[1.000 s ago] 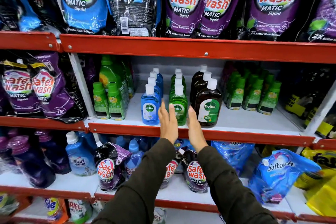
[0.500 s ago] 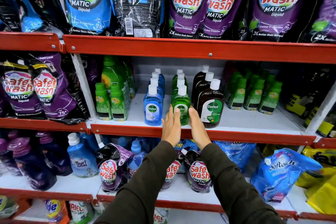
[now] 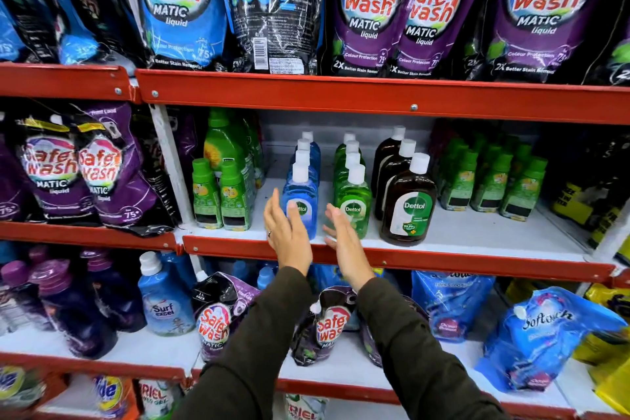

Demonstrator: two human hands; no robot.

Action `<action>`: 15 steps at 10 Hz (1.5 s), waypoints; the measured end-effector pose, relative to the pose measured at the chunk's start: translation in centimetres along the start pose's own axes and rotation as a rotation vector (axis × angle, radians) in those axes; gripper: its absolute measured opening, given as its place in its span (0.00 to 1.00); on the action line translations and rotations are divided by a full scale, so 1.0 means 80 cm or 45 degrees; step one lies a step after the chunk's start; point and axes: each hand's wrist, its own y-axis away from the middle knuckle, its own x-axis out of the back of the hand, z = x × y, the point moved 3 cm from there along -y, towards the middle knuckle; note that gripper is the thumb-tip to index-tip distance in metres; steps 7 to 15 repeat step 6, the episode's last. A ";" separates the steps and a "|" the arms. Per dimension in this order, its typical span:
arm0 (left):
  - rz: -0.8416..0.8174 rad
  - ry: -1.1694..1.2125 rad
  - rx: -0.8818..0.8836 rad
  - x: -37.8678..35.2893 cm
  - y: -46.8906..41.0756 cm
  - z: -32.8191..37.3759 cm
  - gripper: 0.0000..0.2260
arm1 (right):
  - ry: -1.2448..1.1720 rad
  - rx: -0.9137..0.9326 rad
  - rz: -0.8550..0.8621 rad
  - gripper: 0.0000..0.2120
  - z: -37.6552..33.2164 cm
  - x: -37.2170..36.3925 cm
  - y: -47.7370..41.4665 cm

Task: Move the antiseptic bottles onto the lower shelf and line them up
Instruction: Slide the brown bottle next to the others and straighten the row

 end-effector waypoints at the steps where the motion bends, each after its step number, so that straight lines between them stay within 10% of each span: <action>1: -0.241 -0.106 0.207 0.003 -0.021 -0.013 0.26 | 0.002 -0.088 -0.073 0.46 0.011 -0.020 -0.017; 15: -0.384 -0.195 0.172 0.005 -0.015 -0.016 0.27 | 0.091 -0.045 -0.037 0.47 0.029 -0.020 -0.034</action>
